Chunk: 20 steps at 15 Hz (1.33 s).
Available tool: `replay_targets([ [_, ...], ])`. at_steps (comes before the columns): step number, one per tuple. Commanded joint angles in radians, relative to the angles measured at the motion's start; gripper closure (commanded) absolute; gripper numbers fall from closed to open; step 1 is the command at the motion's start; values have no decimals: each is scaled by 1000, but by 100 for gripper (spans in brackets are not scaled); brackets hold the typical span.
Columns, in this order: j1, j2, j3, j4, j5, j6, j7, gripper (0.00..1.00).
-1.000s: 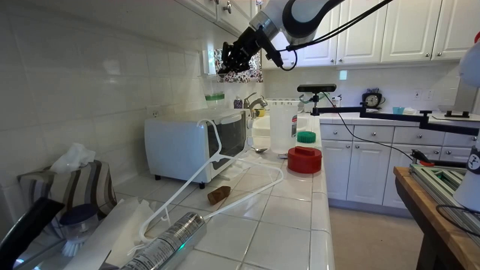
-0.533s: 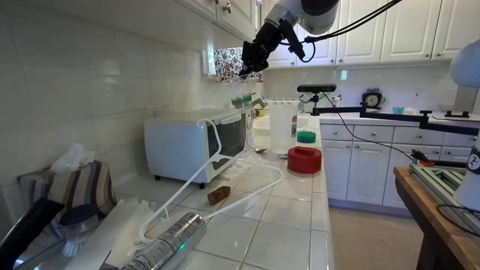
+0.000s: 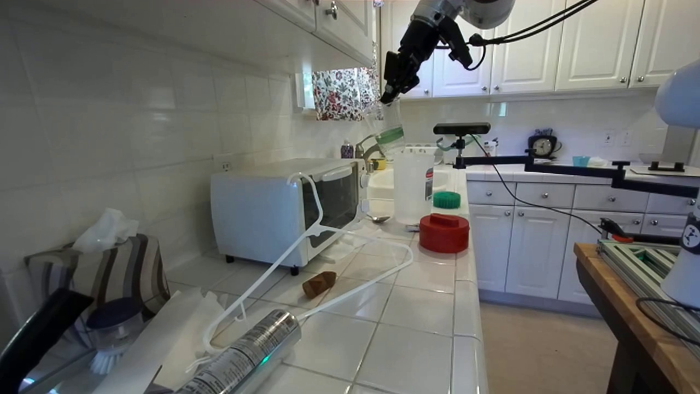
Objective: Remove the red lid from the clear jug then place the clear cup in the jug.
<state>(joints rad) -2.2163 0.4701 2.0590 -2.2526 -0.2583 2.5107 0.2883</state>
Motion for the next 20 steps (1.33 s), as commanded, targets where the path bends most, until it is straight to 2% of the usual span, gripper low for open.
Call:
replay_targets([
  [1,-160,83,110,-49,-117,-68,7,99],
  [4,-288,117,162,-95,-193,-85,33,99],
  [5,-229,152,96,-90,-291,-86,102,99],
  [6,-254,159,96,-104,-337,-71,144,99],
  [10,-262,207,41,-132,-531,-52,372,99],
  [20,-265,282,-3,-142,-871,-55,797,99],
])
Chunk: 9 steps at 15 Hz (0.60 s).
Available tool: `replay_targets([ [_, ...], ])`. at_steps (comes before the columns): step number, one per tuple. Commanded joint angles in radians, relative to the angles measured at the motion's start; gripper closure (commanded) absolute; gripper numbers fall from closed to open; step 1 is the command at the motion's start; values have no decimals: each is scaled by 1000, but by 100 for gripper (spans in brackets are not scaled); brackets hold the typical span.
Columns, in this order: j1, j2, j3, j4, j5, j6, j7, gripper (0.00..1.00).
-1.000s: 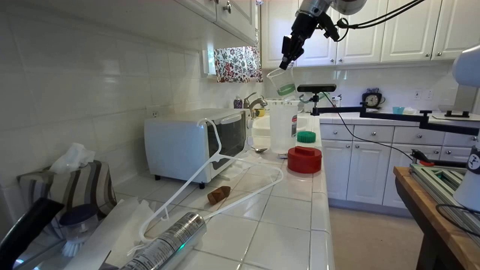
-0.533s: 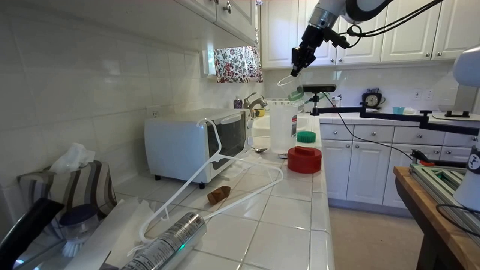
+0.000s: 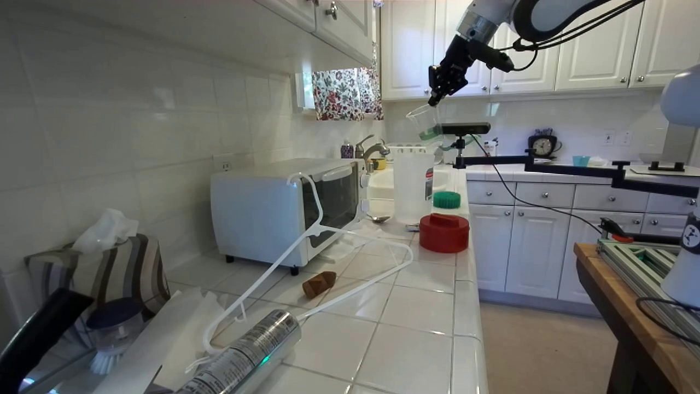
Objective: Remove the red lid from the clear jug then place the clear cup in the jug.
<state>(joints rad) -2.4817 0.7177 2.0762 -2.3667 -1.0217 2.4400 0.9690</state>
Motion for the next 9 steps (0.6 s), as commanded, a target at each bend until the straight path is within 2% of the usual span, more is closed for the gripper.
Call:
replay_targets([
  [1,0,36,-31,-36,-146,15,156,99],
  [5,-1,35,-71,-66,-355,1,391,99],
  [9,-2,39,-72,-63,-503,1,575,99],
])
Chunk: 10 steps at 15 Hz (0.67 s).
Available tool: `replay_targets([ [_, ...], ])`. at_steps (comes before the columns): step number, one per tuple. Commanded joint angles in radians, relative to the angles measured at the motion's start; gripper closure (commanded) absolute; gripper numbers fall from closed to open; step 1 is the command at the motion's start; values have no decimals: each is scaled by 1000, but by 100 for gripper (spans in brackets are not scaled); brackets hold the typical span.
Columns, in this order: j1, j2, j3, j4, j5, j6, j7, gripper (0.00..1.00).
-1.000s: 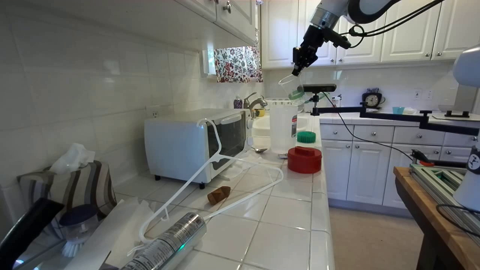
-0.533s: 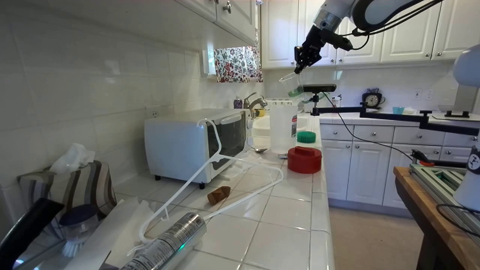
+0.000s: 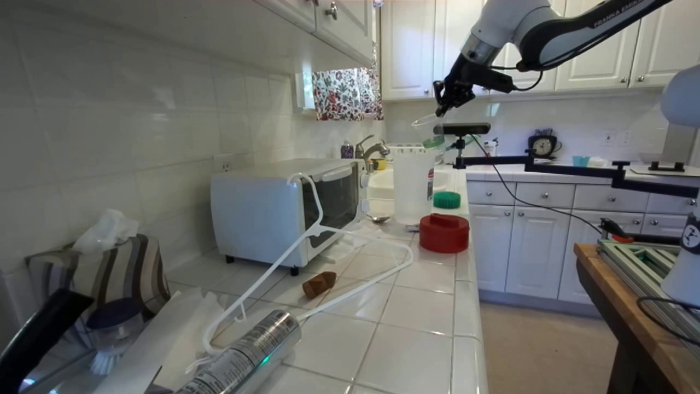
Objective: Remove the red lid from the clear jug then place the clear cup in the jug.
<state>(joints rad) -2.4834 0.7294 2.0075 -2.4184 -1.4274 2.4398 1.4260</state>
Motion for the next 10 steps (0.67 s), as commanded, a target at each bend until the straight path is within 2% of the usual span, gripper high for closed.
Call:
replay_targets([
  [1,0,28,-4,-12,-123,-2,152,99],
  [6,5,37,-16,-25,-218,-7,299,99],
  [10,18,60,-41,-49,-214,2,357,99],
])
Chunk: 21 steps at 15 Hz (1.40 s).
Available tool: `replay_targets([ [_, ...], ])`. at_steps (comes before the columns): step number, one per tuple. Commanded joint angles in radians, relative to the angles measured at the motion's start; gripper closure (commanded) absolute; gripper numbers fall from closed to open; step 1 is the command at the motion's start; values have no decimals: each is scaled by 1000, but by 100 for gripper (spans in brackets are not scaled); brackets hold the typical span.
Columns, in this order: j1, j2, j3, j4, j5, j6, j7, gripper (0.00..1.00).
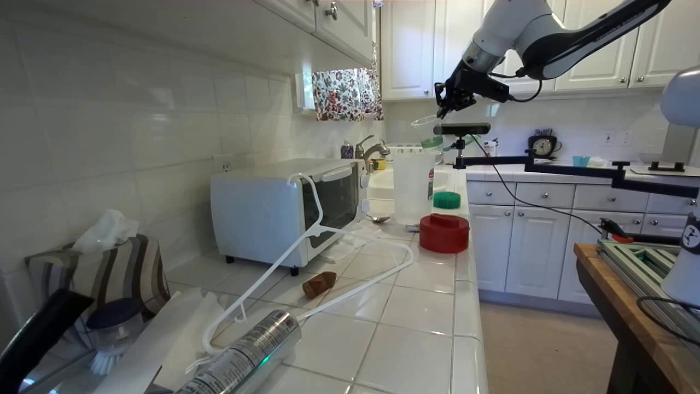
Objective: Remove the red lid from the clear jug then place the clear cup in the jug.
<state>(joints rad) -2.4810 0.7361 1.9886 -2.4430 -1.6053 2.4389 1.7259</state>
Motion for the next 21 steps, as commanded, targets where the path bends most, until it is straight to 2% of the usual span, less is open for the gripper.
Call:
replay_targets([
  [1,19,60,-26,-33,-37,6,71,99],
  [7,34,79,-42,-54,-66,4,109,99],
  [13,48,73,-87,-55,-100,0,143,99],
  [14,52,68,-97,-52,-95,-2,141,69],
  [15,54,66,-105,-51,-98,0,144,68],
  [16,58,62,-113,-47,-96,0,143,63],
  [21,74,48,-139,-39,-76,-7,131,27],
])
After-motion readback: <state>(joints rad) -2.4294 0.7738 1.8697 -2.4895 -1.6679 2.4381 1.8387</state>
